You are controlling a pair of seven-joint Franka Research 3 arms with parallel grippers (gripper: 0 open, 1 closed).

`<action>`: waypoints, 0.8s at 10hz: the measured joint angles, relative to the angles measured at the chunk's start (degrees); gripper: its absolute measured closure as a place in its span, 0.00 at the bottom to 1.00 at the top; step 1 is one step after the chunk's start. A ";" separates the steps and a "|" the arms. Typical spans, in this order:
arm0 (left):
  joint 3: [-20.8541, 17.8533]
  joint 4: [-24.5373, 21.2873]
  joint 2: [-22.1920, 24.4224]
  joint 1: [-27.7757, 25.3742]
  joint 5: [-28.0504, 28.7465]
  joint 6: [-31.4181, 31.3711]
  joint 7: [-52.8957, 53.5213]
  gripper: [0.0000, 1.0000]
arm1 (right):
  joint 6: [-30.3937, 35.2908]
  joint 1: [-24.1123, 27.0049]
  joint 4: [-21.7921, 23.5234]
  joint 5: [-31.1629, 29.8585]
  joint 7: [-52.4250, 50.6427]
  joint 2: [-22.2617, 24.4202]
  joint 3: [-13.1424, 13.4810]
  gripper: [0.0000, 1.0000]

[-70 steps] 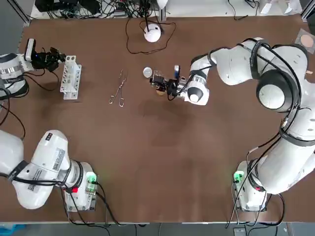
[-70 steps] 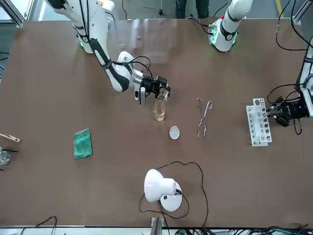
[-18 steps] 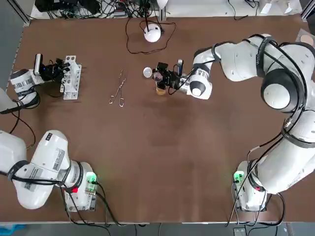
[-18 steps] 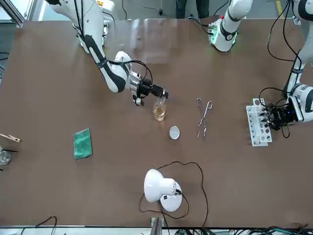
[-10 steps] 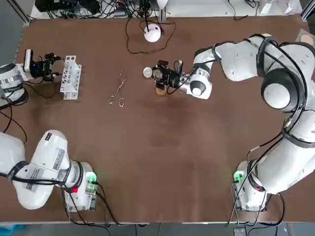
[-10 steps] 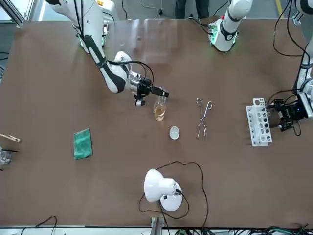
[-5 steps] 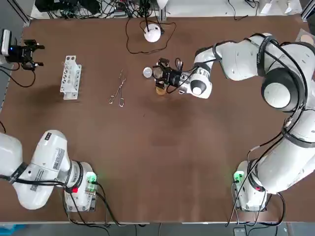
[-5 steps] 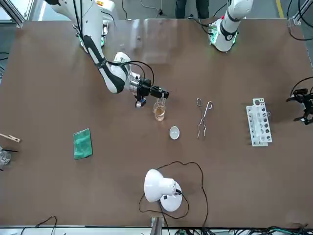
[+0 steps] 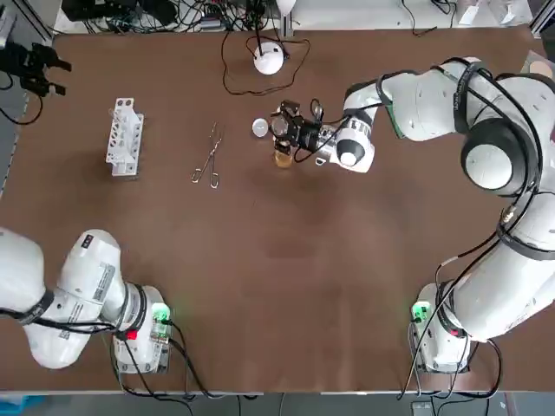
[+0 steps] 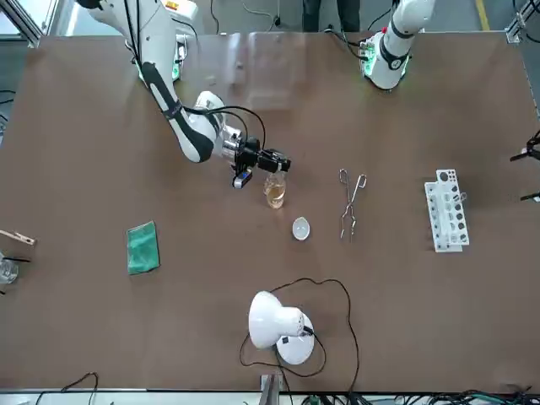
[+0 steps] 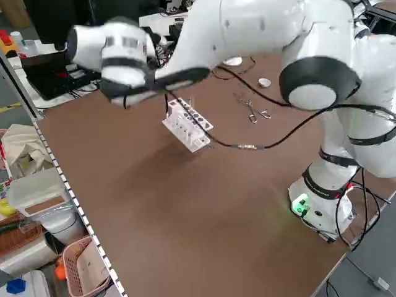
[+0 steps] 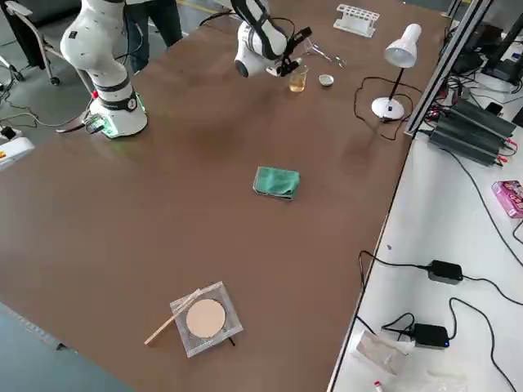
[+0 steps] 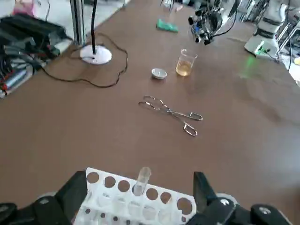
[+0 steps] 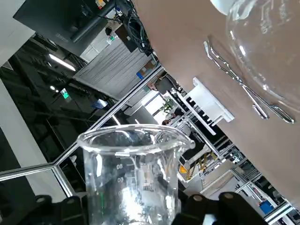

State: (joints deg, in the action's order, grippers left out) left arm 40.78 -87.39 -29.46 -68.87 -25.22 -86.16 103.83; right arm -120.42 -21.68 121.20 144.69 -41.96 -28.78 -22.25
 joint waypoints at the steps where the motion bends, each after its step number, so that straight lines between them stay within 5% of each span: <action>1: -0.02 -0.39 3.44 2.68 0.55 -1.11 -4.71 0.00 | 0.15 0.02 -0.03 -1.01 -0.59 0.07 0.00 0.61; 8: -0.03 -3.01 15.72 25.21 13.80 -16.49 -42.26 0.00 | -1.13 1.42 1.32 -5.41 -36.87 3.19 0.19 0.61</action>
State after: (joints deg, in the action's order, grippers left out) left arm 40.75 -90.40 -13.74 -43.66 -11.42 -102.65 61.57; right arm -121.55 -20.26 122.52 139.28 -78.82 -25.59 -22.07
